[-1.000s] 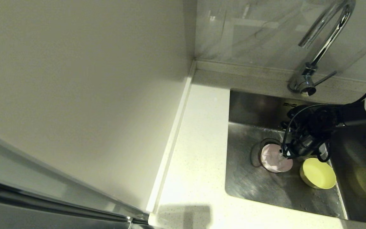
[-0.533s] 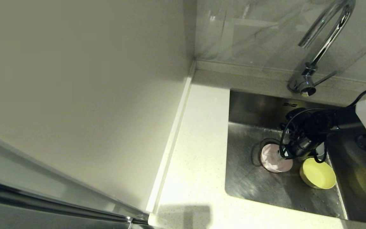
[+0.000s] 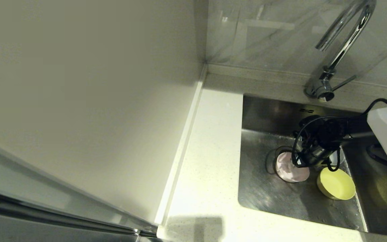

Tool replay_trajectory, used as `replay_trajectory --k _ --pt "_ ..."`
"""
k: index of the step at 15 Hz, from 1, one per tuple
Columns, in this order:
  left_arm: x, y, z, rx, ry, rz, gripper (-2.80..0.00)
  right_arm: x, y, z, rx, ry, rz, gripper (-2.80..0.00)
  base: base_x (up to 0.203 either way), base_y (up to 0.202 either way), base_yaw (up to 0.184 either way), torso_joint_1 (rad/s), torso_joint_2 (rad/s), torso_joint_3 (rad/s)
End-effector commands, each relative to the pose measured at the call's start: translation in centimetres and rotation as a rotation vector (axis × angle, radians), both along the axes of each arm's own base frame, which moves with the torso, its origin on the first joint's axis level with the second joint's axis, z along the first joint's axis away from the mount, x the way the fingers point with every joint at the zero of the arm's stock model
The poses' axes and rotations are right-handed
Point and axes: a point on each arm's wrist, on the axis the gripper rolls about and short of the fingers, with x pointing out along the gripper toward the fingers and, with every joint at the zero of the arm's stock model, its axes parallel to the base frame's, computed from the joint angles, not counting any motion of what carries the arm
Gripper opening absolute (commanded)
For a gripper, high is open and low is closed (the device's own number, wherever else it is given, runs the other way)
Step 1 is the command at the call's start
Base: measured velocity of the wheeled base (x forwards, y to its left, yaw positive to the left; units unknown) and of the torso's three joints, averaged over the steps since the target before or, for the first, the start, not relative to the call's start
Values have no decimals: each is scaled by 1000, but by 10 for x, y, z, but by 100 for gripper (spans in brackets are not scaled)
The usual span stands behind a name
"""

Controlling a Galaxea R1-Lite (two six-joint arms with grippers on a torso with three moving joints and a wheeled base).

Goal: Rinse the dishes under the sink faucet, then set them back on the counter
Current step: Put a bowl back to the table from the sink

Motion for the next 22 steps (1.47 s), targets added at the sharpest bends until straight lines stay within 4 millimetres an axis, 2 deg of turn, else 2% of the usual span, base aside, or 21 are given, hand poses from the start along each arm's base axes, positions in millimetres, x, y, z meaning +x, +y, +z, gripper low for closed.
replay_trajectory --k 1,3,4,12,15,18,22 --pt "0 0 -1 0 3 0 -280 2 0 -7 -1 15 1 0 0 0 0 0 0 0" --pt "0 0 -1 0 3 0 -280 2 0 -10 -1 23 3 0 0 0 0 0 0 0" --pt "0 0 -1 0 3 0 -280 2 0 -12 -1 25 3 -280 0 0 0 0 0 0" --pt "0 0 -1 0 2 0 -280 2 0 -10 1 23 7 -280 0 0 0 0 0 0" --pt "0 0 -1 0 3 0 -280 1 -1 -3 -1 9 3 -280 0 0 0 0 0 0" --pt "0 0 -1 0 3 0 -280 -8 -8 17 -4 -23 -14 -280 0 0 0 0 0 0" --pt "0 0 -1 0 3 0 -280 -32 -25 64 -15 -101 -60 -280 0 0 0 0 0 0"
